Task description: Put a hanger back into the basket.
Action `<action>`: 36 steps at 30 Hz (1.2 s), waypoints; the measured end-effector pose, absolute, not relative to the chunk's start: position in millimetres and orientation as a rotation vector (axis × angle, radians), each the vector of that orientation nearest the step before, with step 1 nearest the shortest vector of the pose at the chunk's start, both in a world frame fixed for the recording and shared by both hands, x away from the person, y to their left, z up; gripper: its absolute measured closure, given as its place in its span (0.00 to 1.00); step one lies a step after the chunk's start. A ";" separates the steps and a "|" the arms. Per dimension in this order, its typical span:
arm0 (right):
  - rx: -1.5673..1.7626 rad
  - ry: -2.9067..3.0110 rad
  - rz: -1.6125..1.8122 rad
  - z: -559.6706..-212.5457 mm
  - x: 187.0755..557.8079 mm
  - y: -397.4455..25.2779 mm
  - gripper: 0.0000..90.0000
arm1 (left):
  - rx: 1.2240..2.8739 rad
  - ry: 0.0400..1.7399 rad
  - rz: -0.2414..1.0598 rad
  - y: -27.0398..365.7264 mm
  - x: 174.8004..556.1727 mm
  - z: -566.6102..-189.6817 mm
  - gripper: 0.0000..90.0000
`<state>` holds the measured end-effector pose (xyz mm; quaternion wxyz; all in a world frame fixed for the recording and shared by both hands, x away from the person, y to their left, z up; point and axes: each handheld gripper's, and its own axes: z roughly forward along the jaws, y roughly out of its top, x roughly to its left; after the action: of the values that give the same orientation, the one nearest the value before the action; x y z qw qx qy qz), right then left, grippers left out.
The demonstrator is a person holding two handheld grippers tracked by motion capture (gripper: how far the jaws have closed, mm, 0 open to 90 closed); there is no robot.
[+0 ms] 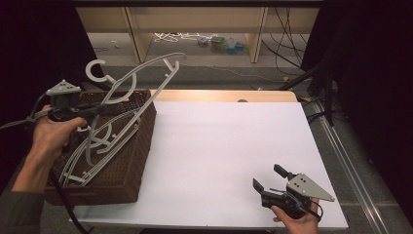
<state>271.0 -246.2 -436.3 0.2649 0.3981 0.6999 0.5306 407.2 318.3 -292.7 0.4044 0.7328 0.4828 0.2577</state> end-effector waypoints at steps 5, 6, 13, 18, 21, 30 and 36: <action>1.070 1.870 1.461 -436.9 272.2 -246.4 0.18 | 1.854 1.265 0.692 340.5 402.8 -299.7 0.91; 1.072 1.874 1.453 -437.2 272.2 -246.5 0.18 | 1.854 1.265 0.692 340.5 402.8 -299.7 0.91; 1.069 1.892 1.456 -437.9 272.3 -245.2 0.18 | 1.842 1.323 0.738 366.8 395.8 -315.1 0.91; 1.070 1.897 1.453 -437.3 271.9 -245.9 0.18 | 1.824 1.365 0.750 380.1 391.7 -326.7 0.91; 1.072 1.886 1.459 -437.5 272.3 -245.5 0.18 | 1.832 1.369 0.762 386.8 388.0 -332.2 0.91; 1.072 1.887 1.458 -437.5 272.3 -245.5 0.18 | 1.854 1.386 0.770 401.4 379.9 -344.3 0.91; 1.068 1.885 1.461 -437.3 272.5 -245.4 0.18 | 1.862 1.377 0.765 405.4 376.7 -349.6 0.91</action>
<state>272.5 -245.4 -437.3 0.2611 0.3946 0.6963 0.5396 376.7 405.4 -349.6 0.3442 0.7167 0.5301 0.2947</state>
